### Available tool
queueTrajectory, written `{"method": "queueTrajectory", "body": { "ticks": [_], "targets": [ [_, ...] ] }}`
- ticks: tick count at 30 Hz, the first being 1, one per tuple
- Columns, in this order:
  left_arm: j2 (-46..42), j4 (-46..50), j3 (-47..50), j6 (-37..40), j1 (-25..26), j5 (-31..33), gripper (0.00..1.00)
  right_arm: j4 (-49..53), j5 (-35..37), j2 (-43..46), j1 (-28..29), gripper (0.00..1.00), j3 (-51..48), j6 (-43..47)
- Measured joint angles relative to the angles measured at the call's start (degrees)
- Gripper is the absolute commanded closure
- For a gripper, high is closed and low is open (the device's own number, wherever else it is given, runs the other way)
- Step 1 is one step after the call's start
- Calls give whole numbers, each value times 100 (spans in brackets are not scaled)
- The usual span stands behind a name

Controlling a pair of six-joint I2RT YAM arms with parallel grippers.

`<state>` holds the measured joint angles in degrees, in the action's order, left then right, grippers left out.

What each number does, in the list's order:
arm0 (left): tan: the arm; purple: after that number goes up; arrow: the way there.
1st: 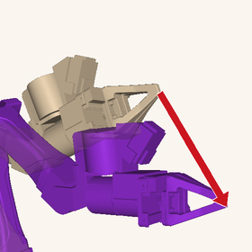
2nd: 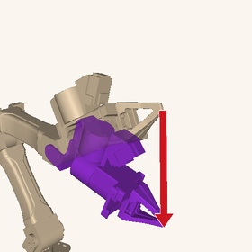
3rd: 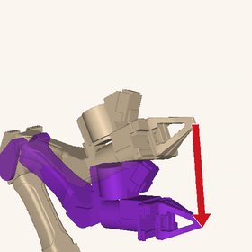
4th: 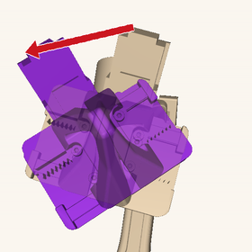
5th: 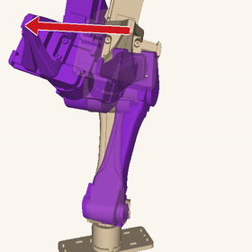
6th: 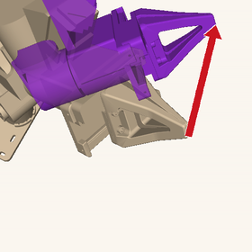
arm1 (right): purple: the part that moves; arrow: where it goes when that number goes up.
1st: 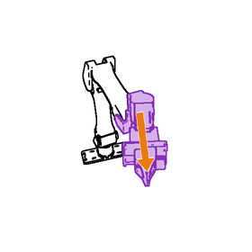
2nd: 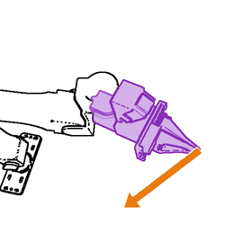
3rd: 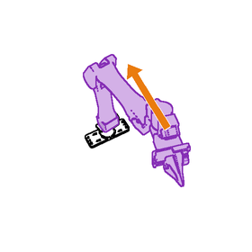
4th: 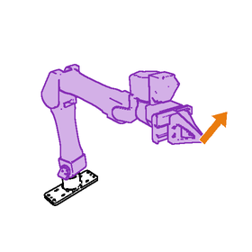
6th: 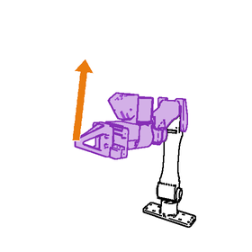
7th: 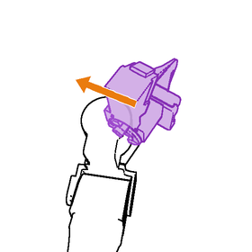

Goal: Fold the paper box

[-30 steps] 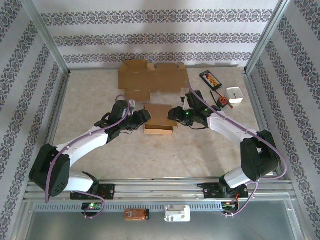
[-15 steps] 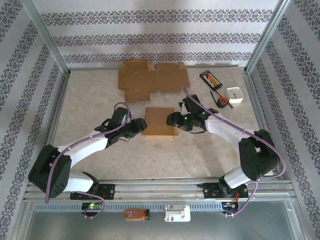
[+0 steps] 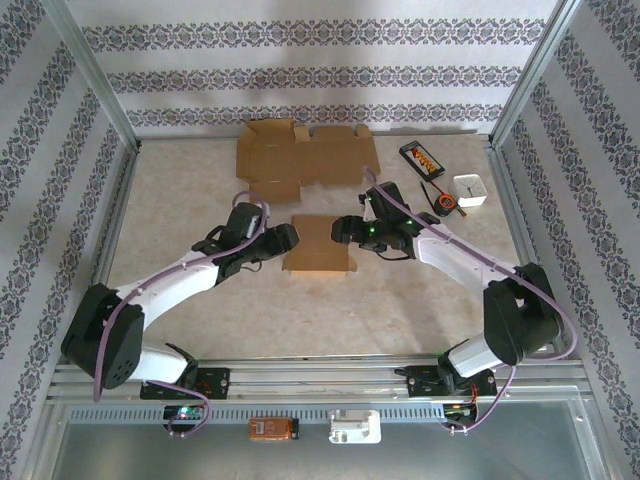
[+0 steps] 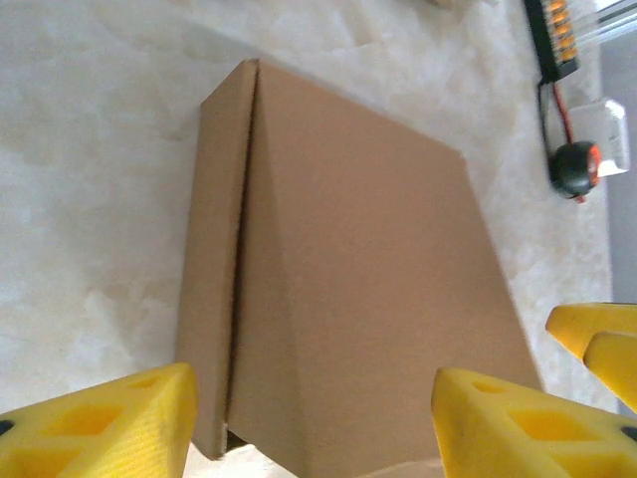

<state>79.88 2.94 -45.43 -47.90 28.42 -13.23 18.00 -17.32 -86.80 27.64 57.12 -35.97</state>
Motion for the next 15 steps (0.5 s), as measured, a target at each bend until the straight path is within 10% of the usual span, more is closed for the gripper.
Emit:
{"method": "queueTrajectory", "body": {
  "ticks": [15],
  "targets": [
    [669, -492, 535, -20, 0, -448, 57, -181, -26, -804, 136, 25, -356, 190]
  ]
}}
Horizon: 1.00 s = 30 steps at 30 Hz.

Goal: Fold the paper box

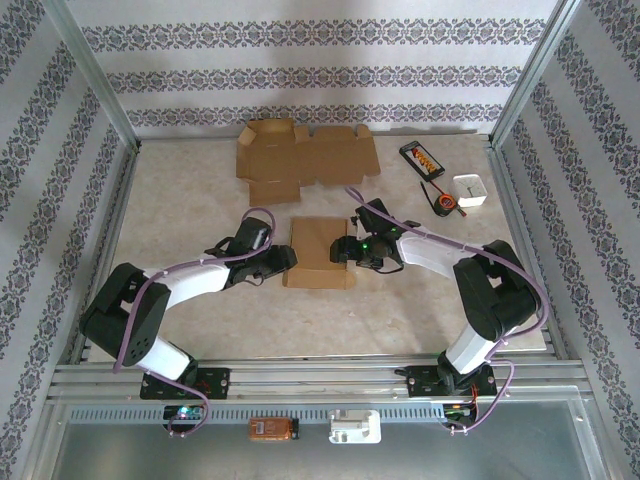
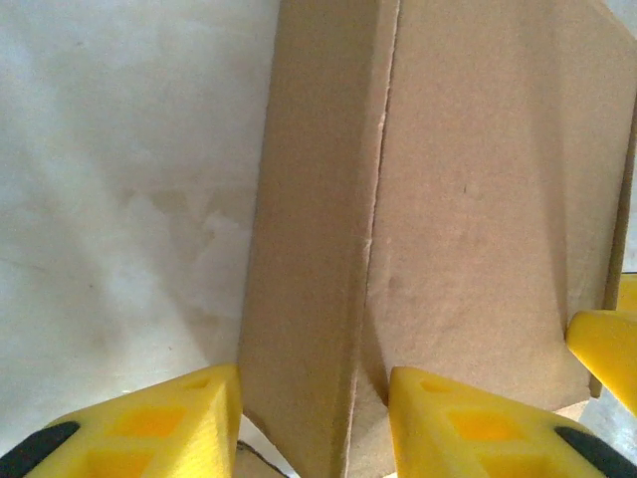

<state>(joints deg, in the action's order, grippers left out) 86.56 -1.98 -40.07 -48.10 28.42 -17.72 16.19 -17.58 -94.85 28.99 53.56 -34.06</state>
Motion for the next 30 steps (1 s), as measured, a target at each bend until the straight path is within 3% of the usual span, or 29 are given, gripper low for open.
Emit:
{"method": "queueTrajectory", "body": {
  "ticks": [7, 16, 30],
  "targets": [
    [-579, 66, -136, 341, 0, 424, 43, 68, 87, 374, -164, 27, 295, 0],
    [-737, -179, -216, 627, -94, 791, 23, -229, 192, 85, -404, 49, 492, -26],
    [-201, -901, -107, 531, -234, 323, 13, -691, -170, -35, -490, 80, -57, 0]
  ]
}}
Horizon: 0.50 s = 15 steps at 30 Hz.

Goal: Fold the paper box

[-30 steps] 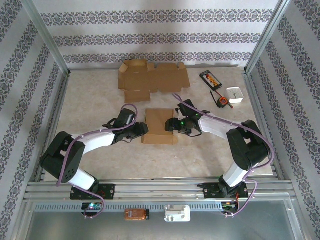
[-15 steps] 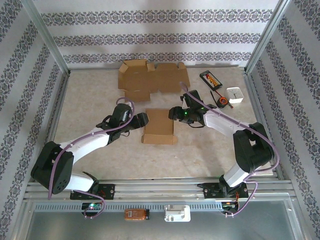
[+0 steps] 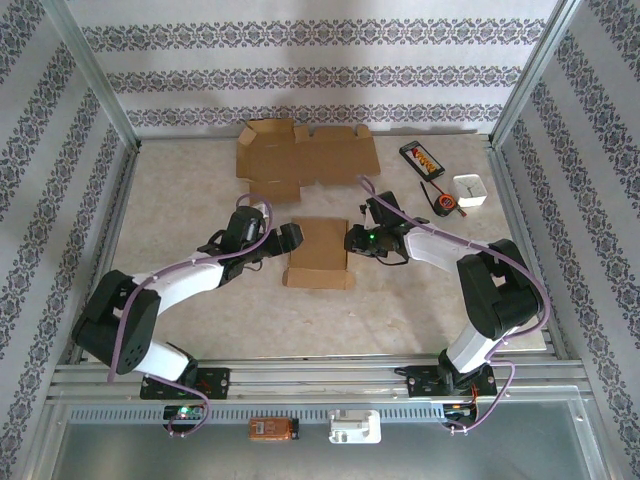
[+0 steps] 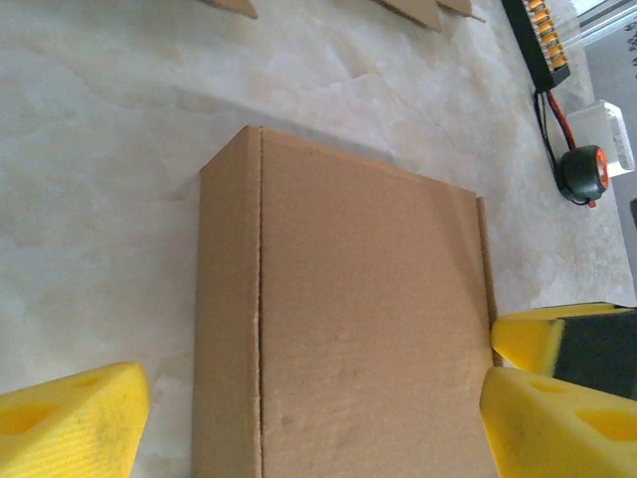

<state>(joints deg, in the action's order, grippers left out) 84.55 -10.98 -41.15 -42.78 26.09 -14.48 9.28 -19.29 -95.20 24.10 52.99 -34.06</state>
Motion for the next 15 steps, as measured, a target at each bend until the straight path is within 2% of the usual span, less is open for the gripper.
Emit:
{"method": "queueTrajectory", "body": {
  "ticks": [4, 7, 15],
  "targets": [
    [236, -420, 203, -245, -149, -275, 13, -605, -599, 0, -221, 86, -321, -13],
    [409, -595, 243, -382, -197, -444, 12, -1016, -1027, 0, -407, 87, -544, -26],
    [713, -1102, 243, -619, -212, -890, 11, -1451, -1521, -50, -708, 87, -798, -87]
  ]
}}
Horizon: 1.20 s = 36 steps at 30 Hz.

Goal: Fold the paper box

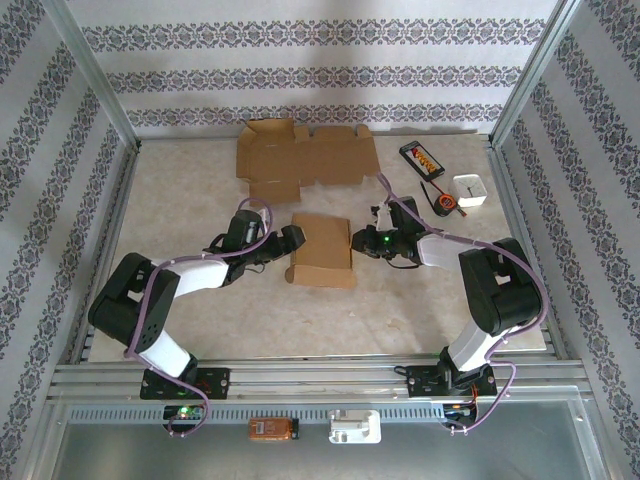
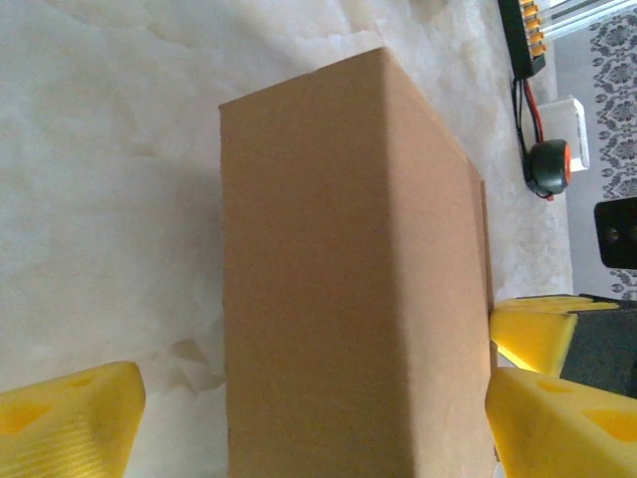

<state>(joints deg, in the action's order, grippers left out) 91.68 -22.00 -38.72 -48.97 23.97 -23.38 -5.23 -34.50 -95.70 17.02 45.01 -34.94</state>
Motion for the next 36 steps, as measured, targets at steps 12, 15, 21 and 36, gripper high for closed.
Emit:
{"method": "queueTrajectory", "body": {
  "ticks": [12, 15, 21, 36],
  "targets": [
    [608, -1705, 238, -822, 116, -249, 17, -105, -94, -127, -181, 85, -28, -96],
    [774, -2094, 269, -1067, 232, -175, 24, -103, -94, -127, -181, 84, -28, -105],
    [850, -2457, 315, -1320, 494, 229, 47, -90, -92, -122, -181, 81, -28, -114],
    [234, -1985, 437, -1211, 599, 1023, 53, 614, 986, 1856, 304, 26, -28, 468]
  ]
}}
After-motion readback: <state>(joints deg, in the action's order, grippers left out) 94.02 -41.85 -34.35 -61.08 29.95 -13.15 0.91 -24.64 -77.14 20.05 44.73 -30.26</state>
